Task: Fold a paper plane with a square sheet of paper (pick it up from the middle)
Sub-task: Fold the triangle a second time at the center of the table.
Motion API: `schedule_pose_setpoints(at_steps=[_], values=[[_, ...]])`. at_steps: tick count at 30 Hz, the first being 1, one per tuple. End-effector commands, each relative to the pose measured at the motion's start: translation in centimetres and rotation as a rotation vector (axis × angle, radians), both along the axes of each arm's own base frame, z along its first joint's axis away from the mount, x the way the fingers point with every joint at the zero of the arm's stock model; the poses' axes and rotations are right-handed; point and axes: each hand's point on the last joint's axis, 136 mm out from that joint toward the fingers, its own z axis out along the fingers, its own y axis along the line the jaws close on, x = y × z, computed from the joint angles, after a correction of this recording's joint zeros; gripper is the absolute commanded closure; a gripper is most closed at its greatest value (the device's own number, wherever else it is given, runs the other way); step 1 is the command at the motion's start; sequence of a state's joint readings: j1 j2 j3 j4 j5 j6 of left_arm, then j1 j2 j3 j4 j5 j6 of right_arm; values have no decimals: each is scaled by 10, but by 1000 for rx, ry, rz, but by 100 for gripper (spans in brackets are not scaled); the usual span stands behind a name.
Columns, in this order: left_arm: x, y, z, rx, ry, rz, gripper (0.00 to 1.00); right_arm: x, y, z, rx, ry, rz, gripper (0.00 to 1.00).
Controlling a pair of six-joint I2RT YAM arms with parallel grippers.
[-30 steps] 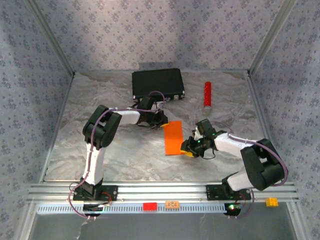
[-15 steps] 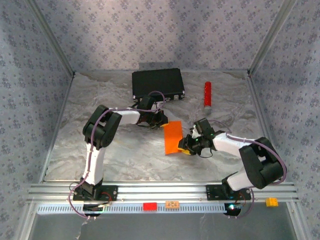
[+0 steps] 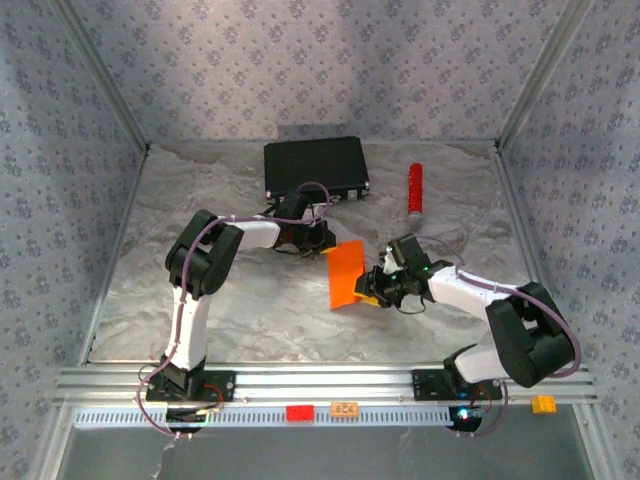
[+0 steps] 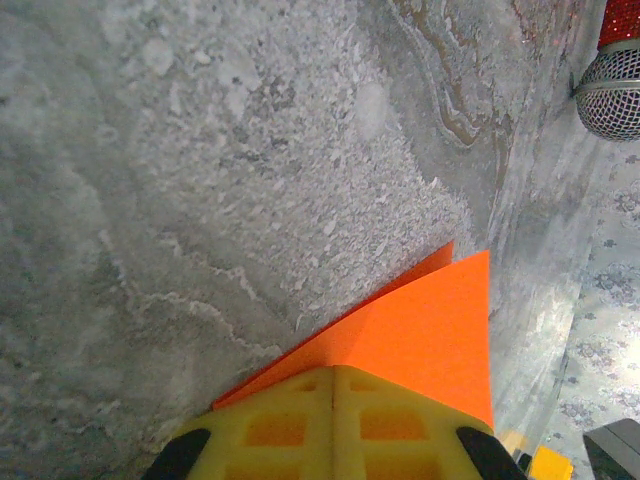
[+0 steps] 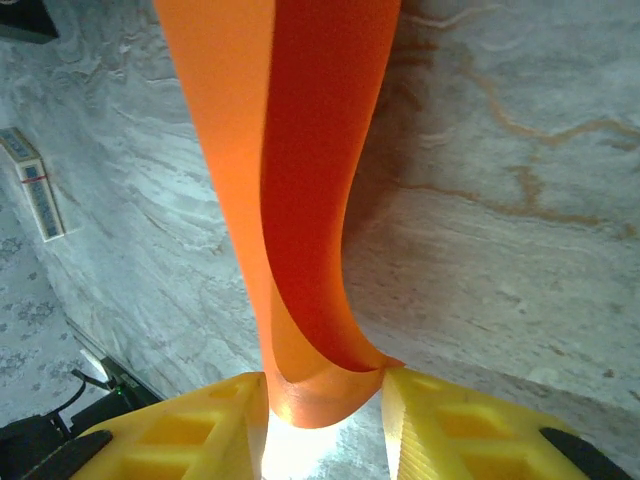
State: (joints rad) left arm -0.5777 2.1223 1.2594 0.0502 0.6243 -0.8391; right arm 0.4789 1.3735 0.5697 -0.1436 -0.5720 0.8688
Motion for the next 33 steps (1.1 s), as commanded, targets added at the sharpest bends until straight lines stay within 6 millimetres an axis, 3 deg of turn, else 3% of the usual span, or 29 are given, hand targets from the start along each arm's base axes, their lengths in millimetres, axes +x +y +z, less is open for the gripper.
schedule_pose_setpoints(at_steps=[1,13,25,33], values=[[-18,7,-32,72,78,-7,95,6,7,17,20,-29,6,62],[-19,6,-33,70,80,-9,95,9,17,39,31,-69,28,61],[-21,5,-33,70,83,-15,95,22,28,34,30,-63,49,59],[-21,4,-32,71,81,-19,95,12,-12,-2,-111,22,-46,55]])
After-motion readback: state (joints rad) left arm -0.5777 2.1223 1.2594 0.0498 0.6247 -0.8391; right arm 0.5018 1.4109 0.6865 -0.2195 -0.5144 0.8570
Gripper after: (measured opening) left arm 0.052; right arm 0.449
